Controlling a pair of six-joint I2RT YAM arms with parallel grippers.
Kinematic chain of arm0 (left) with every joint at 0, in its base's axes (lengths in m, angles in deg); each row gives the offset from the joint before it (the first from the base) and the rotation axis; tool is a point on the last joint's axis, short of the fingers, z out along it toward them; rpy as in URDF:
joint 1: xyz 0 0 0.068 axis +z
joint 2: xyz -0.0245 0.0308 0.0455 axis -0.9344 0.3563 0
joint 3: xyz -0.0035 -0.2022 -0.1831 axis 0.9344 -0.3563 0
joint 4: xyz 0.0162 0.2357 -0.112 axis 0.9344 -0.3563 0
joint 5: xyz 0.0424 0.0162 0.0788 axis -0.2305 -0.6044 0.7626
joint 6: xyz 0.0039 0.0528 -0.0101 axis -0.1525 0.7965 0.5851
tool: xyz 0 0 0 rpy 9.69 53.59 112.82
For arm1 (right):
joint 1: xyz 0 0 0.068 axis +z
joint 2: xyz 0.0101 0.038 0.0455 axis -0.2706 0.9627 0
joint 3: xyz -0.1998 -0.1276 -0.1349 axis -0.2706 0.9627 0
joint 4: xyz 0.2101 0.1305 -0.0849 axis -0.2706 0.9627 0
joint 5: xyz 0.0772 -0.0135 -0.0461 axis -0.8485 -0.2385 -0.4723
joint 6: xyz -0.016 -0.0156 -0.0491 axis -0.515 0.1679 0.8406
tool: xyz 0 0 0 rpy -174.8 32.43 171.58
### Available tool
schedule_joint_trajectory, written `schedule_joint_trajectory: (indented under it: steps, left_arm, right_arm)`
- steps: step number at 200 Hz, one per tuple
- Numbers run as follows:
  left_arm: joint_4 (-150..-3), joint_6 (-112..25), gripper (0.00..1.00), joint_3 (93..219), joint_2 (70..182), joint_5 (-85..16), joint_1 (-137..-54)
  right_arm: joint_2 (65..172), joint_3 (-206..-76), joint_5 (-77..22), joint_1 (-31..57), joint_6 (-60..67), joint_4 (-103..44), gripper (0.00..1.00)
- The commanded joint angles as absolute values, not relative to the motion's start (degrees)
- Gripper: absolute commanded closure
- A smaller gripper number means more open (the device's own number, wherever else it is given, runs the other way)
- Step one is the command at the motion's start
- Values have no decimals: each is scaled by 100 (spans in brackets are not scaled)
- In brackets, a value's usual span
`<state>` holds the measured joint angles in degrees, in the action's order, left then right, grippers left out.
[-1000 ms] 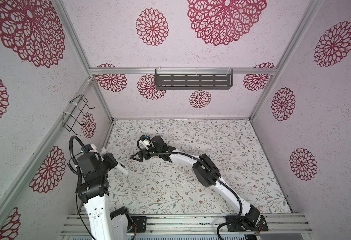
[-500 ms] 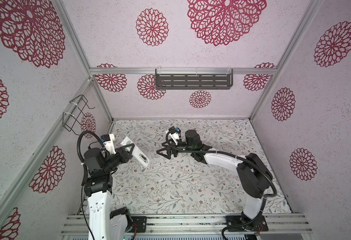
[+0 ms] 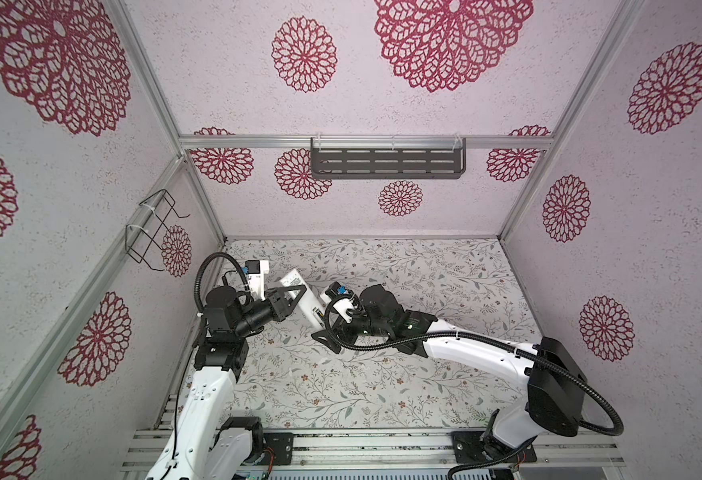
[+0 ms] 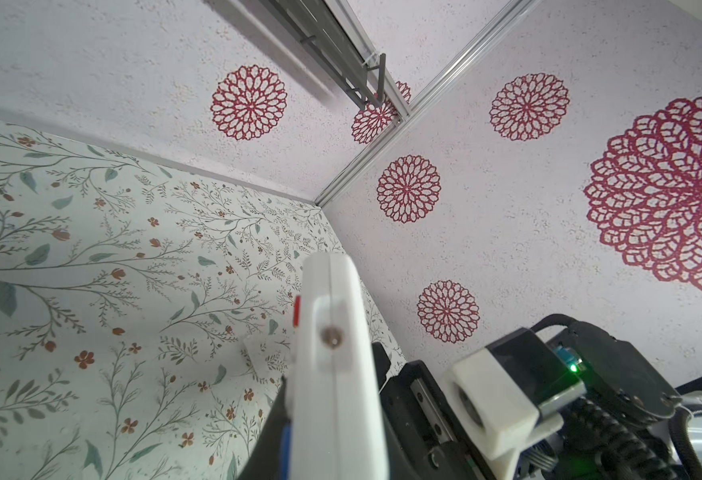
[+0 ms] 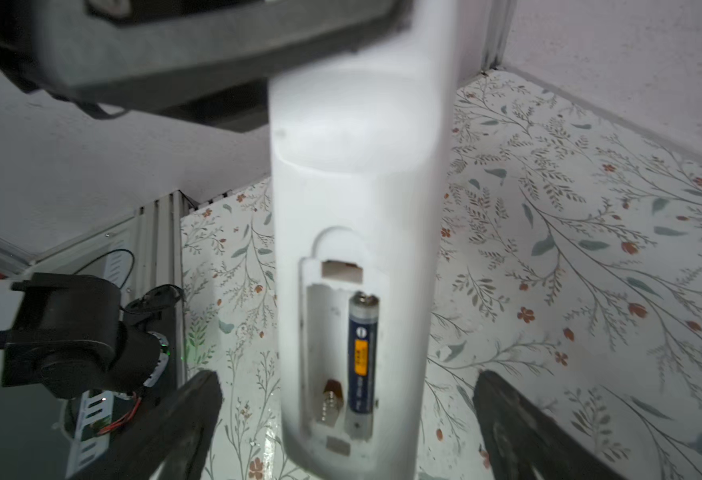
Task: Load the batteries into the remote control
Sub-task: 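Close the right gripper on the remote while the left gripper releases and withdraws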
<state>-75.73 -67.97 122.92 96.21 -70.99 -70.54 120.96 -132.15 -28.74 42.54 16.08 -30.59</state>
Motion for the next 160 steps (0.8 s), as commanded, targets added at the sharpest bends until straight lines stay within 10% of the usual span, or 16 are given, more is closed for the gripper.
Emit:
schedule_joint_trajectory:
  steps: [1,82,160]
  left_arm:
    - [-7090,-6854,85,12254,9699,-6878,-7214]
    - [-6649,-7009,85,11949,9821,-6465,-7480]
    - [-6620,-7055,72,11833,9978,-6378,-7508]
  right_arm:
    - [12037,-13568,-1946,4414,1860,-2652,5]
    - [12733,-14535,-852,4723,2035,-1674,15]
    - [12724,-14561,-709,4732,2089,-1542,54]
